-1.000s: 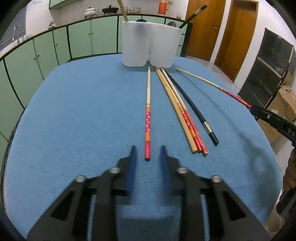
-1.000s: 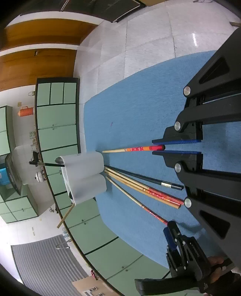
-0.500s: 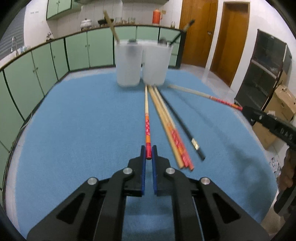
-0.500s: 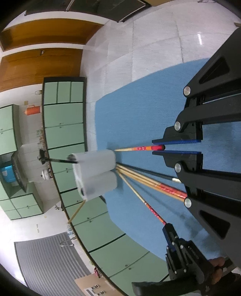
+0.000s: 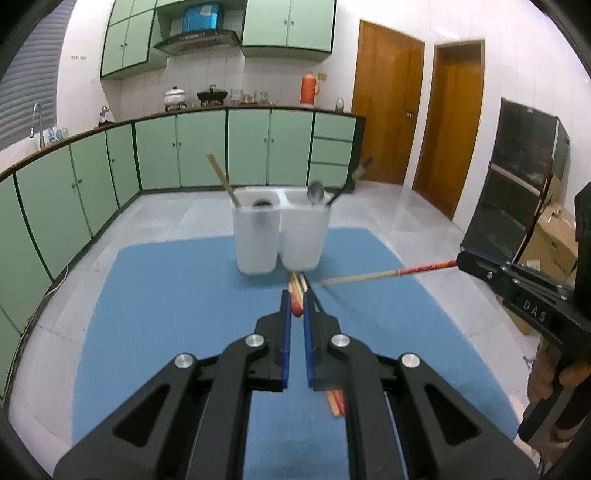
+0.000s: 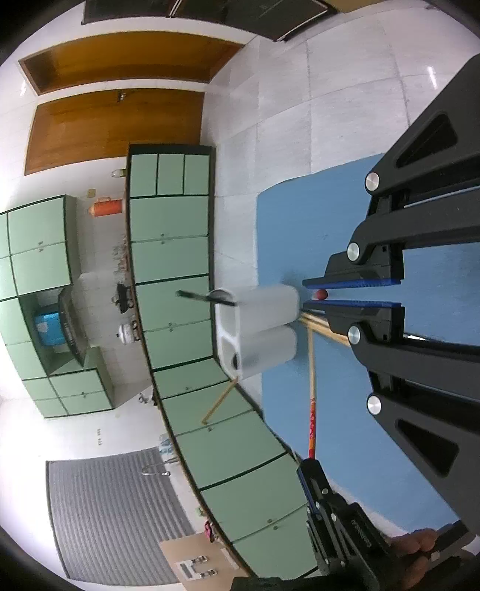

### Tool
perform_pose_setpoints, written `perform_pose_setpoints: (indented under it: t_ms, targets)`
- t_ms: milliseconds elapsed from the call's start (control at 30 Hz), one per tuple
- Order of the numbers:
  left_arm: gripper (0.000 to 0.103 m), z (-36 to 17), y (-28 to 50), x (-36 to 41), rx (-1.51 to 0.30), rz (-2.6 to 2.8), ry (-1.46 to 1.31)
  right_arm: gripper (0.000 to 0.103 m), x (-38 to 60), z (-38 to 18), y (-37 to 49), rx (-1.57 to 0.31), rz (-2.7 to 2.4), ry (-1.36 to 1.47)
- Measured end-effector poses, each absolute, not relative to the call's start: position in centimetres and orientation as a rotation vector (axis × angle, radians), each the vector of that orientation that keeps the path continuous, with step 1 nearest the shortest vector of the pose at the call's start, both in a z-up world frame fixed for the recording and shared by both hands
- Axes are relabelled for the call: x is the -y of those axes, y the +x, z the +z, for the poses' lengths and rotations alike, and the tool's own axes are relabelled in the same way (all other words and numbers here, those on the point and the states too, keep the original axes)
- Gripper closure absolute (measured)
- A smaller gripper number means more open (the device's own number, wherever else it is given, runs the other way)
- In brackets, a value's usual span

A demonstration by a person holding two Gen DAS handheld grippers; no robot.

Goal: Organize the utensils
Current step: 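Lift both red-patterned chopsticks with both tools and carry them over the white holder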

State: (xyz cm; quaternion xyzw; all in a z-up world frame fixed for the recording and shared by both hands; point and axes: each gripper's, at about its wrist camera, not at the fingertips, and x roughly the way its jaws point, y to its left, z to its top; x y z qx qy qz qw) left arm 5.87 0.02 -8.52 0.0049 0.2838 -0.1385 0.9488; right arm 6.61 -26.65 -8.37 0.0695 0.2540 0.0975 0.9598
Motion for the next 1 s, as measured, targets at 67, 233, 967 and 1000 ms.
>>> perform_pose_setpoints:
  t_ms: [67, 233, 967, 1000]
  targets:
    - [0.098, -7.7, 6.6, 0.0, -0.555, -0.281, 0.0, 0.097, 26.6, -7.5, 7.3, -0.509, 0.206, 0.141]
    - [0.098, -5.9, 7.5, 0.3, -0.51, -0.278, -0.007, 0.097, 26.3, -5.1, 9.7, -0.51, 0.223, 0.12]
    - [0.098, 4.9, 9.1, -1.3, -0.244, -0.257, -0.043, 0.098, 26.8, 5.3, 12.5, -0.392, 0.433, 0.114]
    - [0.098, 5.6, 9.2, -1.3, -0.221, -0.253, -0.044, 0.098, 27.0, 6.0, 12.6, -0.377, 0.444, 0.123]
